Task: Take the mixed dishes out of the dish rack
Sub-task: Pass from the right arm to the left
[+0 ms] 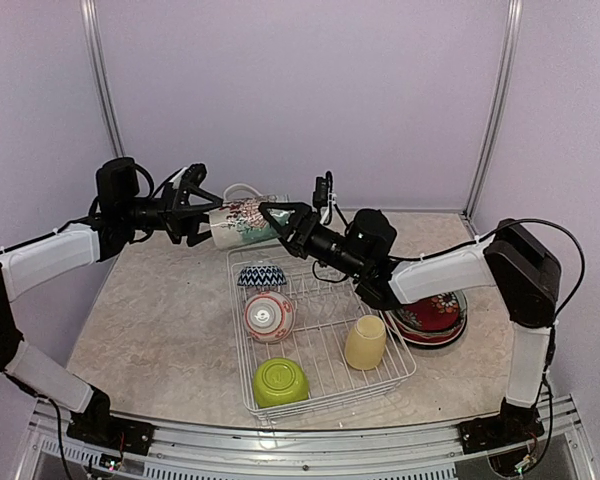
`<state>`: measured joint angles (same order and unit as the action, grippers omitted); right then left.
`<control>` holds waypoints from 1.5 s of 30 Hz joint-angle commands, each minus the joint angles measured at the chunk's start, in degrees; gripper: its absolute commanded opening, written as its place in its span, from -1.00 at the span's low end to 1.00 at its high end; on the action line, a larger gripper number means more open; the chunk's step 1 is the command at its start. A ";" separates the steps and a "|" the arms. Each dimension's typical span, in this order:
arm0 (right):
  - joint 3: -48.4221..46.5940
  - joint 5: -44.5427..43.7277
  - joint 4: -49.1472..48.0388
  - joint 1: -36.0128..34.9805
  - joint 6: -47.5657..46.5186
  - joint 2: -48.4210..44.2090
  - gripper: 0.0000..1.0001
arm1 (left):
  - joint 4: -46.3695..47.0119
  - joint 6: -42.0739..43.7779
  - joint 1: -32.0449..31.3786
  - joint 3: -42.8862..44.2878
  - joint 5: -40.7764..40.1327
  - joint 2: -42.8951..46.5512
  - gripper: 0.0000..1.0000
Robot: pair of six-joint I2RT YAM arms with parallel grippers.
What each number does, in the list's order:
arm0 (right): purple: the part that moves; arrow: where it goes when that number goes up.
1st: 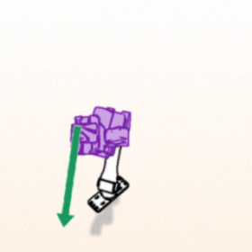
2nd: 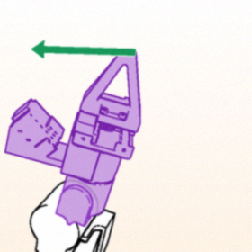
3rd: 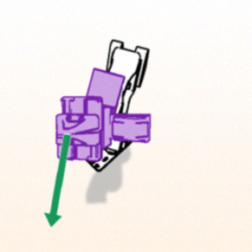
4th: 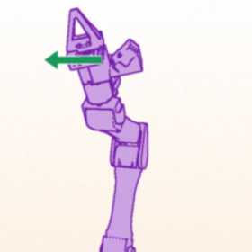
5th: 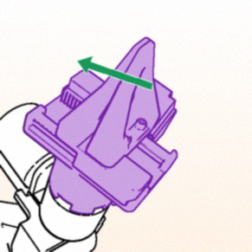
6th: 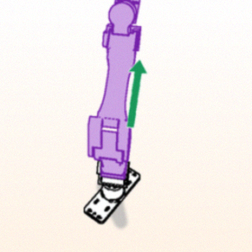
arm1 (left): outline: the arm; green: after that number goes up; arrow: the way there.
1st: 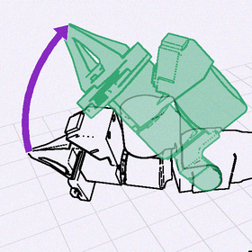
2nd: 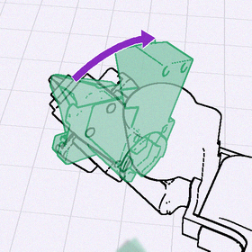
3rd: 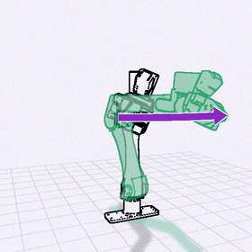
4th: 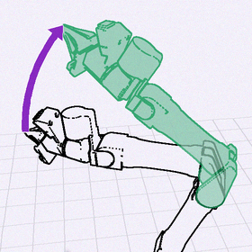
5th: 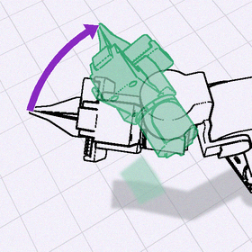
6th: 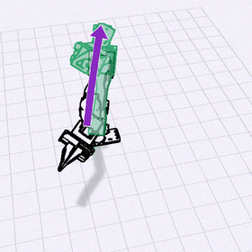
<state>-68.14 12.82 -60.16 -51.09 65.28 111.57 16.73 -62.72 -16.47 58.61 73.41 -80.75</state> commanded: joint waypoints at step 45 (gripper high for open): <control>8.98 -0.94 -5.56 1.93 -4.18 -3.93 0.99 | -42.82 18.86 2.32 11.37 -24.88 11.72 -1.00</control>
<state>-61.21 11.33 -67.29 -49.56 64.01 111.15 -14.31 -51.72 -15.33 62.48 56.55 -73.52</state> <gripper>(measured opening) 0.998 0.060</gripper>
